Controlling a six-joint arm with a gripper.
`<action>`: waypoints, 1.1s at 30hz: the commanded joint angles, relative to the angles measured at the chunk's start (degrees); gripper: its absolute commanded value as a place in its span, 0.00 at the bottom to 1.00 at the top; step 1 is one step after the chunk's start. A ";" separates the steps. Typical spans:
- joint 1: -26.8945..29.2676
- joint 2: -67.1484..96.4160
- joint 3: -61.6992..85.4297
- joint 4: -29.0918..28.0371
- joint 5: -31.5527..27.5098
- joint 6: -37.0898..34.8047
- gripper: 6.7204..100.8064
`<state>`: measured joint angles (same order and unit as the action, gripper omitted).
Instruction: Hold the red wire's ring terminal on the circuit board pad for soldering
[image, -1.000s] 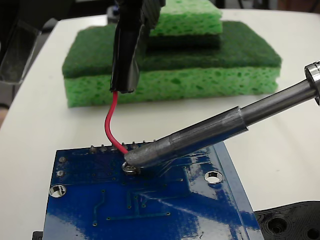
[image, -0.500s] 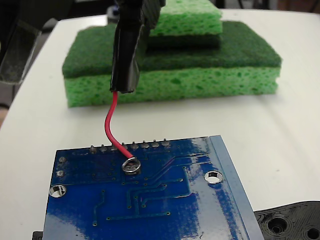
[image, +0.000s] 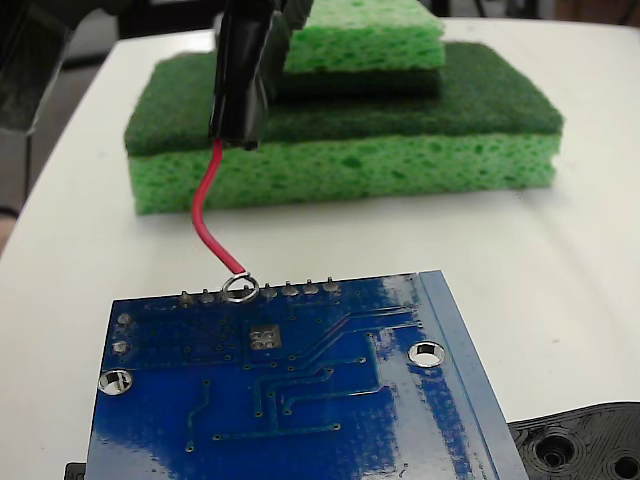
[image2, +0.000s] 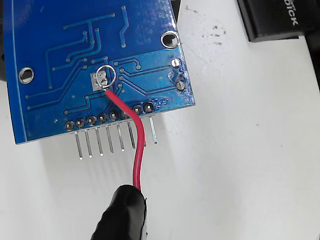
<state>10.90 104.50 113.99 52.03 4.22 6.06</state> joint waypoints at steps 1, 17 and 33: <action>0.00 1.85 0.70 -0.62 0.00 0.00 0.99; -3.60 35.07 29.00 -10.90 -1.32 -1.76 0.99; -6.06 70.66 53.44 -7.65 -3.96 -2.02 0.99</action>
<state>4.92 171.83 167.17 44.12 0.09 4.13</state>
